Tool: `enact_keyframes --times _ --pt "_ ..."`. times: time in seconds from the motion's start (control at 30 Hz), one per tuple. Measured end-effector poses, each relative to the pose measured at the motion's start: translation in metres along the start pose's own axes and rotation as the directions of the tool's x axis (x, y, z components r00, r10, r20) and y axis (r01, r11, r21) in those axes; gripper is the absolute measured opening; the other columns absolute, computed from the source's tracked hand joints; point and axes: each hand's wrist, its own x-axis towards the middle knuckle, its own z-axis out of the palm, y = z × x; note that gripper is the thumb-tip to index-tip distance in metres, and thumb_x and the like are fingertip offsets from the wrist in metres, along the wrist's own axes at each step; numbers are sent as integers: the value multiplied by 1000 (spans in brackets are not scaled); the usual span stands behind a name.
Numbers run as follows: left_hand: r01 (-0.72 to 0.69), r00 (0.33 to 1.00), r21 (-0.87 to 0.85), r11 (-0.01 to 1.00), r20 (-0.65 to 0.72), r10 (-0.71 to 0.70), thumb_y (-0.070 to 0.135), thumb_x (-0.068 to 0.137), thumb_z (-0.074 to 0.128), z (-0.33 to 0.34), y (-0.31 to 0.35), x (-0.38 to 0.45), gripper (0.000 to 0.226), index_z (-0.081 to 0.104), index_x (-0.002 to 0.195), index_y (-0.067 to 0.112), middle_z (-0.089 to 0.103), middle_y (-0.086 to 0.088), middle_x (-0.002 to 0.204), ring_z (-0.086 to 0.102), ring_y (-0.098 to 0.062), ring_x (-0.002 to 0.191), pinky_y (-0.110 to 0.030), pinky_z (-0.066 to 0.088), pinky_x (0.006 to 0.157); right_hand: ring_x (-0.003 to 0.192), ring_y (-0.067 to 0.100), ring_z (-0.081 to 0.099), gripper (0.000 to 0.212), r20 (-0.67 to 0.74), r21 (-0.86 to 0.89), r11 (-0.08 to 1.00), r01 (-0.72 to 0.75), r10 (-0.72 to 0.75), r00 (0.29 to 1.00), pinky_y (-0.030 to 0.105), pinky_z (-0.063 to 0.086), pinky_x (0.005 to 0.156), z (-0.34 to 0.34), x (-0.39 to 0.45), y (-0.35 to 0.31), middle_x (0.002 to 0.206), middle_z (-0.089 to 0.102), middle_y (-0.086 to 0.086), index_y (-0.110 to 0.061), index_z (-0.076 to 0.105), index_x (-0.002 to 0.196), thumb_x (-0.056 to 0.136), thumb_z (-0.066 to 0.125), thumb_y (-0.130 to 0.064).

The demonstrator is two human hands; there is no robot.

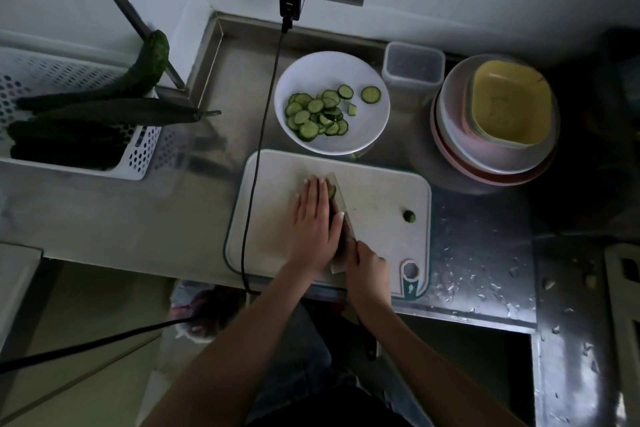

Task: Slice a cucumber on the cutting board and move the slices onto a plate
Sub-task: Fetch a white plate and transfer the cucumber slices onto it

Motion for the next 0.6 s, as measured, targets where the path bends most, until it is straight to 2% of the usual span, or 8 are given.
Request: enact_keyframes --times 0.07,0.13,0.23,0.33,0.4,0.47,0.53,0.6 --pt "-45 999 -28 999 -17 44 40 99 21 5 5 0 65 17 146 -4 17 -20 154 10 -29 144 -40 10 118 62 18 53 35 30 30 1000 -2 2 1000 27 36 51 4 0 -4 74 59 3 -11 59 86 101 34 -30" --pt "-83 996 -81 993 -37 80 34 97 27 8 10 1 63 15 147 -4 11 -18 155 5 -27 145 -39 6 118 60 12 53 30 53 56 998 -8 5 999 18 35 46 6 -3 -5 71 59 -1 -14 57 83 100 34 -20" --pt "-87 996 -146 985 -49 81 31 97 28 8 16 2 63 11 147 -3 6 -14 156 -1 -24 145 -36 1 118 55 8 49 31 34 123 992 -23 19 999 15 38 46 4 -5 -5 64 55 -3 -14 54 74 98 35 -12" --pt "-175 983 -153 973 -84 164 27 98 30 -2 26 9 61 12 147 -3 6 -14 157 -2 -23 145 -34 -2 118 48 13 47 33 -32 239 971 0 8 999 18 34 42 -4 -5 -8 57 55 1 -12 53 70 99 37 -11" --pt "-245 964 -138 960 -142 225 27 99 30 -15 39 24 59 17 146 -4 11 -16 156 2 -25 145 -37 2 118 41 18 46 35 -61 326 945 19 1 998 31 39 38 -17 -3 -20 54 54 8 -10 51 69 99 36 -14" --pt "-290 943 -125 949 -205 261 28 99 31 -30 51 47 57 22 145 -5 16 -17 155 7 -27 145 -39 7 118 38 19 45 35 -78 378 925 46 -18 997 27 38 34 -33 7 -37 54 52 11 -9 50 69 100 35 -16" --pt "-292 936 -161 943 -250 247 28 98 34 -44 56 78 57 25 145 -2 19 -18 154 10 -28 144 -40 9 118 36 18 46 35 -118 351 931 100 -62 991 26 39 33 -48 27 -58 55 53 10 -12 50 70 100 33 -17" --pt "-308 935 -197 931 -245 257 27 97 35 -56 55 109 54 27 146 6 19 -18 154 10 -29 144 -38 9 117 41 21 52 34 -162 297 944 143 -97 982 31 44 36 -58 53 -79 59 55 7 -14 51 71 99 33 -19"
